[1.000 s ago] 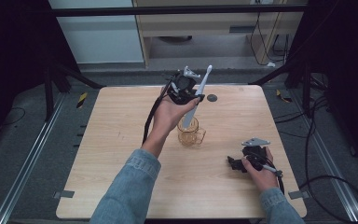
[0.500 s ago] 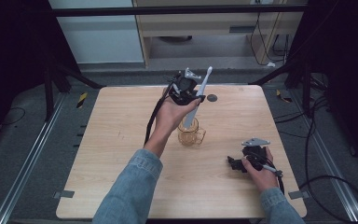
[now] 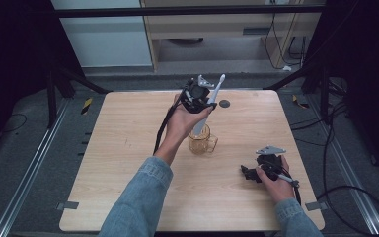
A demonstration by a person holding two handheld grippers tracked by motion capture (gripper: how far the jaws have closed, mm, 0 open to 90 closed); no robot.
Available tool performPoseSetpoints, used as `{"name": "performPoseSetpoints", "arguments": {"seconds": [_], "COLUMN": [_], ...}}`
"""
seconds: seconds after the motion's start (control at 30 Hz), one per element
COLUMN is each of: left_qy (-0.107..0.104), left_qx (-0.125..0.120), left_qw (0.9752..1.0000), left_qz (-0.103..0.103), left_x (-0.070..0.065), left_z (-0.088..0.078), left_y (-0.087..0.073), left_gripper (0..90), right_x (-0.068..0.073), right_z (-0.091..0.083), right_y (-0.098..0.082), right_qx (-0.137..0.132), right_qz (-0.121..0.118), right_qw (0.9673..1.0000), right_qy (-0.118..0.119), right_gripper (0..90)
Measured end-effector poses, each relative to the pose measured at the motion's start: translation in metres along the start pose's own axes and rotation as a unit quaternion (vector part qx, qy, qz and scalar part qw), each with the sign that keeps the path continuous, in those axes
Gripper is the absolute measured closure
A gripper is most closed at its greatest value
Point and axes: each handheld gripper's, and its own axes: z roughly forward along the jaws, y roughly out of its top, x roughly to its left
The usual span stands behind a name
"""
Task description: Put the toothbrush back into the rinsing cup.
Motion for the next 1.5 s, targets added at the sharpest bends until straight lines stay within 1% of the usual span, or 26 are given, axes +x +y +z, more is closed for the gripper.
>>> {"name": "performPoseSetpoints", "arguments": {"seconds": [0.1,0.17,0.23,0.27,0.3,0.4,0.43,0.53,0.8,1.03,1.1,1.2,1.37,1.5], "left_qy": [0.003,0.003,-0.001,-0.003,-0.005,-0.005,-0.008,-0.009,-0.015,-0.018,-0.02,-0.023,-0.024,-0.023], "left_qx": [0.002,0.002,0.001,0.001,0.002,0.001,0.001,0.003,0.005,0.011,0.01,0.014,0.017,0.022], "left_qw": [1.0,1.0,1.0,1.0,1.0,0.9999,0.9999,0.9999,0.9997,0.9997,0.9996,0.9996,0.9994,0.9994], "left_qz": [0.002,-0.001,-0.004,-0.005,-0.007,-0.009,-0.011,-0.01,-0.017,-0.011,-0.015,-0.012,-0.017,-0.015], "left_x": [0.0,0.001,0.002,0.002,0.002,0.002,0.001,0.0,0.0,-0.004,-0.004,-0.005,-0.005,-0.005], "left_z": [0.001,0.002,0.005,0.005,0.007,0.01,0.012,0.015,0.02,0.026,0.028,0.031,0.035,0.038], "left_y": [-0.003,-0.005,-0.009,-0.01,-0.012,-0.016,-0.018,-0.021,-0.03,-0.036,-0.038,-0.041,-0.047,-0.05], "left_gripper": [67.5,67.5,67.5,67.5,67.5,67.5,67.5,67.4,67.5,67.4,67.4,67.4,67.4,67.4], "right_x": [0.0,0.0,0.0,0.0,0.0,0.0,0.0,0.0,0.0,0.0,0.0,0.0,0.0,0.0], "right_z": [0.0,0.0,0.0,0.0,0.0,0.0,0.0,0.0,0.0,0.0,0.0,0.0,0.0,0.0], "right_y": [0.0,0.0,0.0,0.0,0.0,0.0,0.0,0.0,0.0,0.0,0.0,0.0,0.0,0.0], "right_qx": [-0.001,-0.001,-0.001,-0.001,-0.001,0.0,-0.001,-0.001,-0.001,-0.001,-0.001,-0.001,-0.001,-0.001], "right_qz": [0.0,0.0,-0.001,0.003,0.0,0.0,0.004,0.004,0.004,0.005,0.004,0.004,0.004,0.004], "right_qw": [1.0,1.0,1.0,1.0,1.0,1.0,1.0,1.0,1.0,1.0,1.0,1.0,1.0,1.0], "right_qy": [0.0,0.001,0.001,0.001,0.001,0.001,0.002,0.002,0.002,0.002,0.002,0.002,0.002,0.002], "right_gripper": [0.6,0.5,0.6,0.5,0.6,0.5,0.5,0.6,0.5,0.5,0.5,0.5,0.5,0.5]}}
